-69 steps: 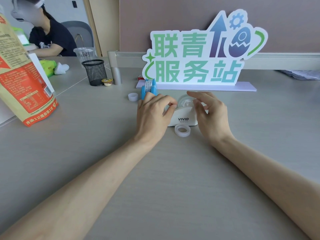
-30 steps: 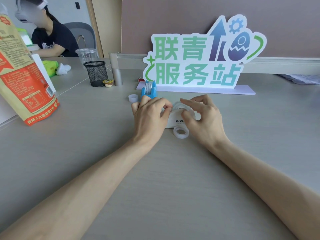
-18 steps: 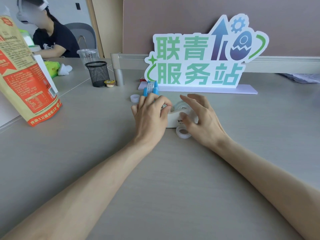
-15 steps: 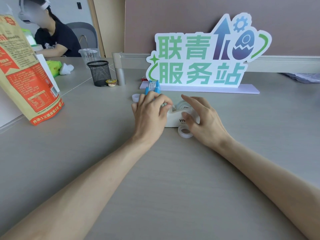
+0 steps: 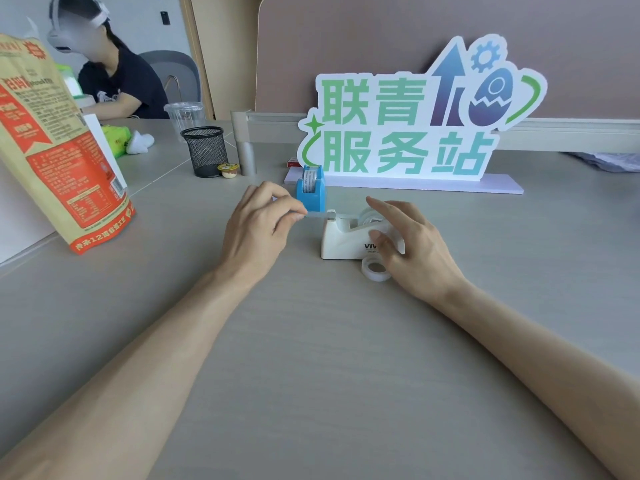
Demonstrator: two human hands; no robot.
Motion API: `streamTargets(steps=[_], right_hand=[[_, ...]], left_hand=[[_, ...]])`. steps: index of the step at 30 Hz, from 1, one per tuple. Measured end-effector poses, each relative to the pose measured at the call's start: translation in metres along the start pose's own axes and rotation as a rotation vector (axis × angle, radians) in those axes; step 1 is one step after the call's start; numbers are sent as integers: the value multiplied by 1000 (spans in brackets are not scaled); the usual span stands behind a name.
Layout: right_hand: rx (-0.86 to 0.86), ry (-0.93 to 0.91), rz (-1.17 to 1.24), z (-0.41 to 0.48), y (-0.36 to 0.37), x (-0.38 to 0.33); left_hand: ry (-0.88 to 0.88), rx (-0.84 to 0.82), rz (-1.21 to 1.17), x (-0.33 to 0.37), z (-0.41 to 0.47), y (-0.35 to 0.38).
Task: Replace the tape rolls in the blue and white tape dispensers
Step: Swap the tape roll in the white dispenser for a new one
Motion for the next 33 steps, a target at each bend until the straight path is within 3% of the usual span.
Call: streamTargets(steps=[8, 14, 24, 33], right_hand=[[6, -15, 18, 0, 0, 0], [3, -6, 21, 0, 0, 0], [-1, 8, 36, 0, 0, 1], [-6, 22, 62, 0, 0, 1]], left_hand=[[11, -24, 24, 0, -1, 5], [123, -65, 110, 4, -3, 7], [243, -186, 42, 19, -7, 21], [88, -266, -99, 9, -9, 30]])
Point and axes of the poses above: each hand's wrist, its own z-axis towards the middle knuckle, its own y-axis out of the palm, x = y × z, the point moved 8 cm from there along z, towards the middle knuckle, and after that the axes turned 8 degrees about z, right-handed, at the moved point
